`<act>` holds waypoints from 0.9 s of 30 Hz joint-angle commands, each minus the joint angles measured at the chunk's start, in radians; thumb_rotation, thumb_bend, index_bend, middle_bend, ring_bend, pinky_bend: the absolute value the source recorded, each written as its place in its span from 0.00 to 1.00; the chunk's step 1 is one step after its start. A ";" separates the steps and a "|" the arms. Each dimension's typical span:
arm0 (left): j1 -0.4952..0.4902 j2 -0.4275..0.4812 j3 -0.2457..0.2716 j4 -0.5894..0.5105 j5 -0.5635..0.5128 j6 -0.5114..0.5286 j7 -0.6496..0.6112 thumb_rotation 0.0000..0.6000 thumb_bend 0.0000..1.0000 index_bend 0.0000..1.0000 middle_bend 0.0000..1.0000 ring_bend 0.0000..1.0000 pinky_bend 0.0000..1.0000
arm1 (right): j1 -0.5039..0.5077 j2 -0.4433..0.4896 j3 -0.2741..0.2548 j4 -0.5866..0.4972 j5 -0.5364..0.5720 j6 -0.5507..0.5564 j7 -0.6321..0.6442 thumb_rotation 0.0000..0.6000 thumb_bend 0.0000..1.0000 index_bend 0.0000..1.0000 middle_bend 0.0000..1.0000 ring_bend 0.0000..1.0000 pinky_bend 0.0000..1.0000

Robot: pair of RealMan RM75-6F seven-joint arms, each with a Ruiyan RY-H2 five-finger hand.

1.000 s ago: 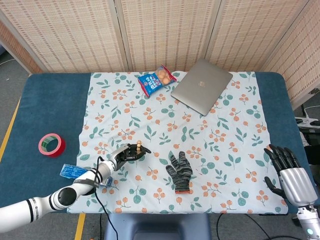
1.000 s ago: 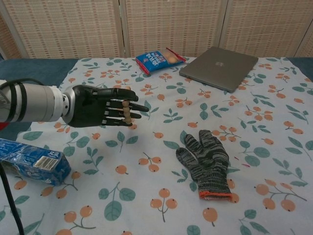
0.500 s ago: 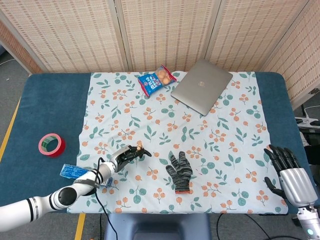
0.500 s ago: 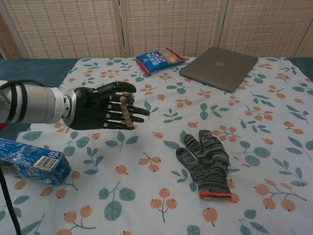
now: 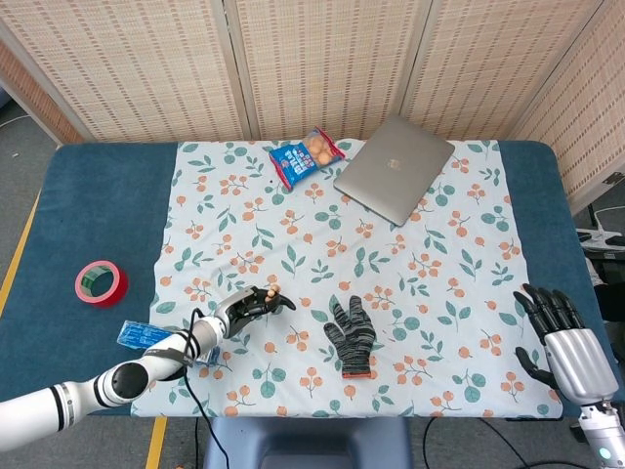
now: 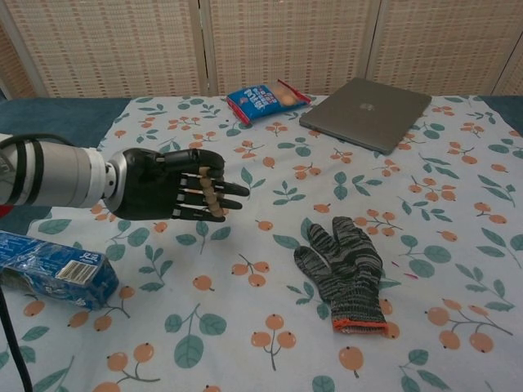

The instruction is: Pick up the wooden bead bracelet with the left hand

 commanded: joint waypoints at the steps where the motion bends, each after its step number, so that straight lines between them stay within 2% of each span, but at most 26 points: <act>1: 0.008 -0.002 -0.008 -0.005 0.005 -0.004 -0.005 1.00 0.81 0.71 0.40 0.11 0.00 | 0.001 0.000 0.000 0.000 0.000 -0.002 -0.002 1.00 0.30 0.00 0.00 0.00 0.00; 4: 0.017 -0.005 -0.015 -0.005 0.021 -0.018 -0.004 1.00 0.81 0.68 0.39 0.11 0.00 | 0.001 0.000 -0.001 -0.001 0.001 -0.004 -0.002 1.00 0.30 0.00 0.00 0.00 0.00; 7: 0.013 -0.007 -0.003 0.009 0.047 -0.018 0.018 1.00 0.90 0.61 0.38 0.11 0.00 | 0.000 0.001 -0.001 -0.002 -0.001 0.000 0.000 1.00 0.30 0.00 0.00 0.00 0.00; 12: 0.002 -0.021 0.045 0.018 0.089 0.082 0.082 1.00 0.99 0.60 0.38 0.11 0.00 | -0.003 0.002 0.002 -0.001 0.000 0.010 0.005 1.00 0.30 0.00 0.00 0.00 0.00; 16: -0.001 -0.054 0.109 0.025 0.135 0.255 0.187 1.00 1.00 0.61 0.39 0.12 0.00 | -0.005 0.003 0.003 -0.001 -0.001 0.014 0.007 1.00 0.30 0.00 0.00 0.00 0.00; 21: 0.008 -0.148 0.198 0.069 0.192 0.514 0.370 1.00 1.00 0.62 0.39 0.12 0.00 | -0.006 0.004 0.001 -0.001 -0.006 0.016 0.009 1.00 0.30 0.00 0.00 0.00 0.00; 27: 0.036 -0.300 0.291 0.224 0.359 0.773 0.559 1.00 0.99 0.61 0.39 0.12 0.00 | -0.009 0.006 0.000 -0.002 -0.012 0.024 0.012 1.00 0.30 0.00 0.00 0.00 0.00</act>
